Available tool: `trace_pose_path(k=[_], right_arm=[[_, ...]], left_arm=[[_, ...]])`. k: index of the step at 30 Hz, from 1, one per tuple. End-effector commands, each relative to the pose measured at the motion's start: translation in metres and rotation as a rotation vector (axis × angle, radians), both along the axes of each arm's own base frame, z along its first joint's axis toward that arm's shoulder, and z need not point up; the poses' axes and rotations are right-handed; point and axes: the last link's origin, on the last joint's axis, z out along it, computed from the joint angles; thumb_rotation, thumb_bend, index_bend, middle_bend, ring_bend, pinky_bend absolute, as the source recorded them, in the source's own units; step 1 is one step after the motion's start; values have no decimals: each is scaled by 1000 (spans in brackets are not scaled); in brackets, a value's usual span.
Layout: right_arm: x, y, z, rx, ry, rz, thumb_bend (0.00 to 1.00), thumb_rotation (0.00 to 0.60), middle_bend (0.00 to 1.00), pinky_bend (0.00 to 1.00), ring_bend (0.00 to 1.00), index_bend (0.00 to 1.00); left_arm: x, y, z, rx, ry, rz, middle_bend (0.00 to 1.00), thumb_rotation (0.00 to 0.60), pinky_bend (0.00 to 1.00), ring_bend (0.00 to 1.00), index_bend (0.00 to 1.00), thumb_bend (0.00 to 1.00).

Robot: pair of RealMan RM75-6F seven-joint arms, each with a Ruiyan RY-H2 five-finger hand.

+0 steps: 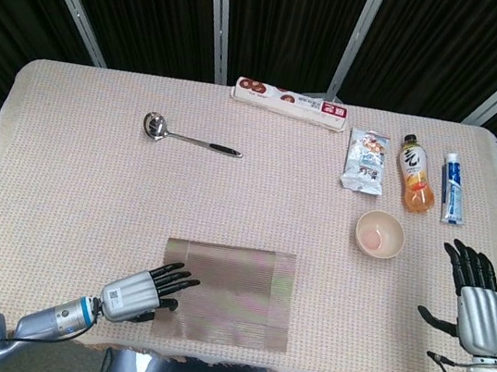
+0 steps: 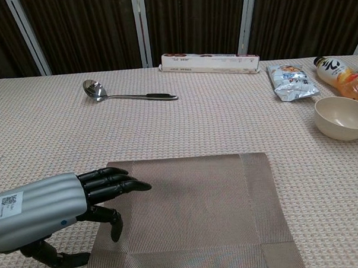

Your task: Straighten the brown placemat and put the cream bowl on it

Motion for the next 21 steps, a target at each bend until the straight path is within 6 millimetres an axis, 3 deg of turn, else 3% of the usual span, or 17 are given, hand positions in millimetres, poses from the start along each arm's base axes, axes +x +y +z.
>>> trace_pose_path(k=[1,8,15,21], right_arm=[[0,0,0,-1,0,0,0,600,0,0,0,0],[0,0,1,-3,-2,1,0,600,0,0,0,0],[0,0,1,-2,-3,2,0,600,0,0,0,0],[0,0,1,-2,-4,3,0,600,0,0,0,0]], left_arm=[[1,0,-2,-1,0,2,0,600,0,0,427,256],[3,-4,-10,-19,7,-3,0,600,0,0,428,271],[5,-6,-16,-28,11,1,0,600,0,0,427,389],[6,-6,-17,-29,8,4,0,600,0,0,433,410]])
